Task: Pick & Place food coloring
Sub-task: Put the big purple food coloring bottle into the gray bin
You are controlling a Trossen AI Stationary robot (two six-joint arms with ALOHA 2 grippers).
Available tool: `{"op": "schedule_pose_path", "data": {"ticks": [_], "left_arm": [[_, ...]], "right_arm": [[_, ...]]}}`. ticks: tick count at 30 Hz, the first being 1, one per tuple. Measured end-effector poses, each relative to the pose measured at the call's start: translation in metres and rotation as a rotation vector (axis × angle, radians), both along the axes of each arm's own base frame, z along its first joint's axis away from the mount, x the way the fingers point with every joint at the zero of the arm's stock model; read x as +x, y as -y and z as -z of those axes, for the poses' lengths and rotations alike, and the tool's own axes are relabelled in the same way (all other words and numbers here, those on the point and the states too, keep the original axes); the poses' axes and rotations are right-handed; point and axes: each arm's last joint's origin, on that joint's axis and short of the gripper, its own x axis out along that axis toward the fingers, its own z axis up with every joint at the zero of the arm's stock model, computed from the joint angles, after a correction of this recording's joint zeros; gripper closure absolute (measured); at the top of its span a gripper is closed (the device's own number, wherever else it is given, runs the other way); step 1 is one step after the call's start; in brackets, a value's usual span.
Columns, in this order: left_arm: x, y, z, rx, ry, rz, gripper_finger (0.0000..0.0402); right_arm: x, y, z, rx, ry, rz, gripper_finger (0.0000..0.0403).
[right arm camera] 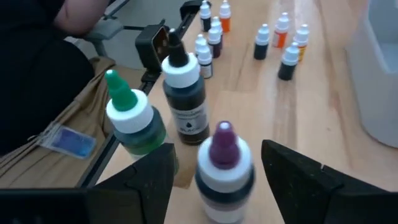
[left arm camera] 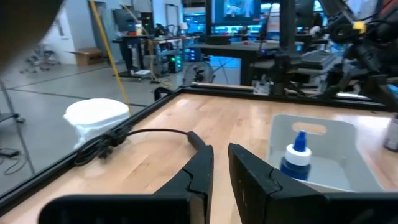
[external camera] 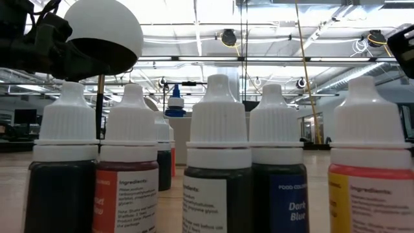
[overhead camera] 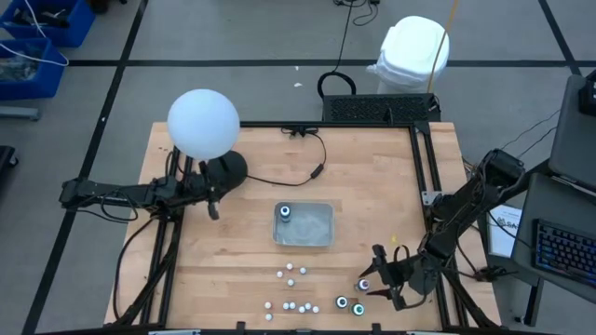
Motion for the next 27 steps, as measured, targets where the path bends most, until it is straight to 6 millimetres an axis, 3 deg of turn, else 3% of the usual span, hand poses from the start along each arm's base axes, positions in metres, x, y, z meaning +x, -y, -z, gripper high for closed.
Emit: {"op": "schedule_pose_path", "data": {"ticks": [14,18,22,27], "left_arm": [[0.0001,0.0004,-0.0001,-0.002,0.002,0.014,0.0346],[0.0001,0.0004,-0.0001,0.001,0.001,0.015,0.0346],[0.0001,0.0004,-0.0002,0.003,0.001,0.015,0.0346],[0.0001,0.0004,-0.0003,0.003,0.002,0.014,0.0346]], "right_arm": [[0.0049,-0.0055,0.0071,-0.038,0.053,-0.002,0.0185],[0.0045,-0.0050,0.0082,-0.033,0.039,0.005,0.0221],[0.0040,-0.0043,0.0094,-0.034,0.024,0.010,0.0286],[0.0043,-0.0003,0.0013,-0.084,0.058,-0.022,0.0294]]}}
